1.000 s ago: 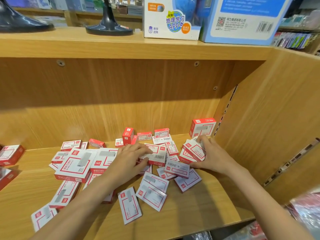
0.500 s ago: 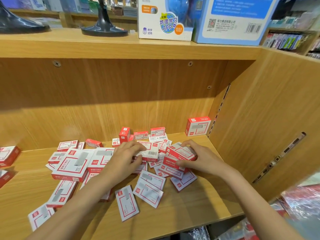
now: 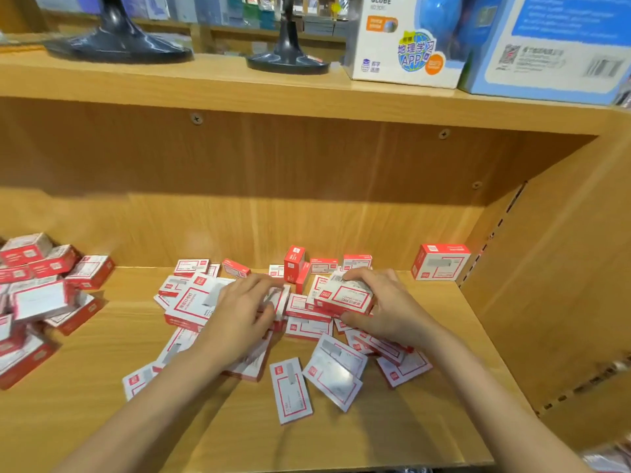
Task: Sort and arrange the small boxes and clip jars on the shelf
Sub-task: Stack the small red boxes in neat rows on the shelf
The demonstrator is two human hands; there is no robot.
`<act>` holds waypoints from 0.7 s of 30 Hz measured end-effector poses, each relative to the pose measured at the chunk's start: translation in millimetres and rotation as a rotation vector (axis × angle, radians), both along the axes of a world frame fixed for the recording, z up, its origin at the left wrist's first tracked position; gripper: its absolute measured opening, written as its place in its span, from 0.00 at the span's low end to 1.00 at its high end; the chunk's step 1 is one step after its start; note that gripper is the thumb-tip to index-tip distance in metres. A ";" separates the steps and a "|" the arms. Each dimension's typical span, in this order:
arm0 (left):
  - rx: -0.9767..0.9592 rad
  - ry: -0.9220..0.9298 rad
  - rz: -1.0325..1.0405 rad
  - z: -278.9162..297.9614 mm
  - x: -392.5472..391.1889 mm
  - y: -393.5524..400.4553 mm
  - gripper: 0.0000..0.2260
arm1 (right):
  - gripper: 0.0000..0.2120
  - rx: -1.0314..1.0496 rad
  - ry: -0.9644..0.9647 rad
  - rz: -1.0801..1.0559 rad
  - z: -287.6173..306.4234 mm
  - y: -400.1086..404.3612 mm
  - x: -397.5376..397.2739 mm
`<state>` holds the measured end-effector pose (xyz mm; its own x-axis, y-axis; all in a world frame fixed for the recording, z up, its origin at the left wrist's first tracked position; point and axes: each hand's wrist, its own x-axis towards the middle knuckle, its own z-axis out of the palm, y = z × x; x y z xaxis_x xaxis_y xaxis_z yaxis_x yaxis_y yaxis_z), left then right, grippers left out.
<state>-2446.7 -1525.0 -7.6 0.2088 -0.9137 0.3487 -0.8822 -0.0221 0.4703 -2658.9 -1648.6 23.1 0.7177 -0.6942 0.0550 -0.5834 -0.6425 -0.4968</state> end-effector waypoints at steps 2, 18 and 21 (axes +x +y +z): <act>-0.006 0.014 0.084 -1.2 9.3 12.2 0.21 | 0.27 -0.056 0.084 0.073 -5.3 4.8 19.8; 0.040 0.121 0.316 -2.7 89.8 117.2 0.28 | 0.16 -0.151 -0.119 0.315 10.3 57.7 144.4; 0.193 0.046 0.155 -5.5 100.9 139.7 0.29 | 0.20 -0.163 -0.046 0.375 6.6 72.9 170.3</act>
<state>-2345.9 -1385.2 -13.1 0.3629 -0.9184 0.1579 -0.8392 -0.2485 0.4838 -2488.6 -1575.7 29.7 0.9136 -0.3644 0.1805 -0.2734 -0.8790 -0.3907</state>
